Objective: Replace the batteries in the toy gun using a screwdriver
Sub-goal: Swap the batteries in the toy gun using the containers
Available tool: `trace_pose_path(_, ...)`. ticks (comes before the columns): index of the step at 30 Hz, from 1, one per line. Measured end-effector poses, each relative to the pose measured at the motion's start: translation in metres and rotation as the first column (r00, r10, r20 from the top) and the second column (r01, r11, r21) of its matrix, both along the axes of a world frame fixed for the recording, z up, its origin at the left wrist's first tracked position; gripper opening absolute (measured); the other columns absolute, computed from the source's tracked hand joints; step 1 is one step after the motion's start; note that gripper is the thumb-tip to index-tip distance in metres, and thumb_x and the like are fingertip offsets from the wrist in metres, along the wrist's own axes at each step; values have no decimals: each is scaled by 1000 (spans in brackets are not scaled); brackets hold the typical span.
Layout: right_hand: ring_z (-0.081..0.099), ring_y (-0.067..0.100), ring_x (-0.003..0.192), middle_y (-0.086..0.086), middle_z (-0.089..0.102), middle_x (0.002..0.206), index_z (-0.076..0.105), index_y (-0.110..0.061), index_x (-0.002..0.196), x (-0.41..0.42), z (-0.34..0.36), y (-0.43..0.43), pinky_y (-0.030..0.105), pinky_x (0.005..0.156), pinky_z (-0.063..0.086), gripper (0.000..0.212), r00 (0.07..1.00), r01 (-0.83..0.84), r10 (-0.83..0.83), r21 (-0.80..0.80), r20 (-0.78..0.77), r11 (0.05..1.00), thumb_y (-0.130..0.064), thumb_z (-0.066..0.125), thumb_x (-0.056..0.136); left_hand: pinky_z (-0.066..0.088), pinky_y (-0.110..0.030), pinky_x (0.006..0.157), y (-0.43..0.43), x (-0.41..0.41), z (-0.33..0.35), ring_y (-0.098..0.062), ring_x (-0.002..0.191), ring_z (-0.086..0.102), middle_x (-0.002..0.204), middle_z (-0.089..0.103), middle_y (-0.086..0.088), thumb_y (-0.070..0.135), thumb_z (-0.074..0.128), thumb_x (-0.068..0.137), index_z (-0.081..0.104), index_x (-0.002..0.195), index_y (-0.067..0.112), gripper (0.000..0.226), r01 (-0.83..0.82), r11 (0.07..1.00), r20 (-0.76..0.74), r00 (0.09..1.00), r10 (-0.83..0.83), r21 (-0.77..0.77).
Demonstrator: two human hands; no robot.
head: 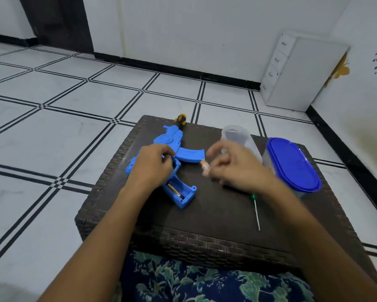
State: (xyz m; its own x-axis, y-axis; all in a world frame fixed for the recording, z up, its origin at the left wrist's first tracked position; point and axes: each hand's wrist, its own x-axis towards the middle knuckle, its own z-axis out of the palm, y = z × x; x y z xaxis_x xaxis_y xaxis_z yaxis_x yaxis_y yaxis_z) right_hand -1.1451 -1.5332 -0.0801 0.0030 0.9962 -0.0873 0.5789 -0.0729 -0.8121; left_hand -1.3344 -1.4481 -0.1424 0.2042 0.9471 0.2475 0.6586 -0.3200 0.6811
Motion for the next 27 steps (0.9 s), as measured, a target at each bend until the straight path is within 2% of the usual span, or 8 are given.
trace_pose_path(4, 62, 3, 61, -4, 72, 70, 77, -16, 80, -38, -35, -1, 24, 60, 51, 7, 945, -82, 76, 7, 318, 997, -22, 80, 79, 31, -14, 74, -5, -13, 1, -12, 89, 54, 107, 64, -4, 10, 62, 84, 74, 101, 16, 21, 84, 991, -126, 987, -98, -105)
trace_pose_path(8, 63, 9, 69, -3, 72, 76, 78, -17, 85, -50, -41, 3, 22, 60, 45, 7, 914, -45, 28, 31, 404, 999, -23, 75, 84, 33, -17, 84, -4, -19, 4, -14, 109, 55, 116, 60, 1, 8, 69, 80, 75, 94, 17, 17, 155, 973, -135, 974, -179, -171)
trace_pose_path(12, 64, 12, 75, -1, 71, 81, 79, -16, 86, -51, -41, 6, 22, 61, 45, 8, 875, 3, -14, 24, 485, 1000, -19, 72, 83, 37, -19, 81, -2, -18, 5, -14, 103, 56, 115, 61, 1, 6, 67, 80, 74, 88, 19, 17, 146, 973, -131, 977, -171, -179)
trace_pose_path(18, 62, 20, 97, 1, 61, 105, 78, -14, 101, -52, -43, 16, 32, 81, 53, 20, 826, -152, 145, -31, 545, 988, -6, 66, 87, 41, -20, 74, -1, -14, 4, -15, 97, 61, 112, 67, 1, 7, 64, 83, 74, 91, 22, 20, 142, 963, -131, 976, -175, -230)
trace_pose_path(20, 61, 14, 90, -5, 54, 98, 79, -22, 94, -42, -45, 19, 30, 79, 53, 20, 839, -124, 109, -7, 533, 992, -7, 71, 84, 42, -20, 76, 0, -13, 4, -16, 99, 62, 113, 66, 0, 6, 64, 83, 73, 90, 23, 20, 132, 961, -121, 979, -165, -243)
trace_pose_path(23, 61, 12, 82, -9, 57, 83, 66, -23, 88, -42, -52, 21, 27, 73, 50, 19, 937, 96, -100, 26, 335, 995, -14, 79, 78, 50, -25, 78, 1, -12, 4, -20, 98, 64, 111, 67, -2, 4, 63, 82, 70, 84, 26, 23, 126, 956, -109, 981, -159, -263)
trace_pose_path(25, 61, 11, 78, -6, 62, 80, 57, -22, 84, -48, -56, 27, 27, 68, 49, 23, 960, 188, -169, -63, 225, 980, -16, 79, 78, 52, -26, 75, 2, -11, 6, -21, 95, 65, 108, 68, -3, 1, 62, 82, 67, 79, 28, 27, 123, 951, -103, 982, -158, -283)
trace_pose_path(27, 62, 10, 76, -3, 66, 81, 66, -16, 84, -47, -53, 31, 24, 62, 53, 13, 987, 136, -112, -235, 113, 962, -17, 78, 81, 48, -23, 71, 3, -11, 6, -19, 94, 64, 108, 68, -2, 1, 62, 82, 67, 79, 28, 28, 116, 950, -115, 981, -155, -289)
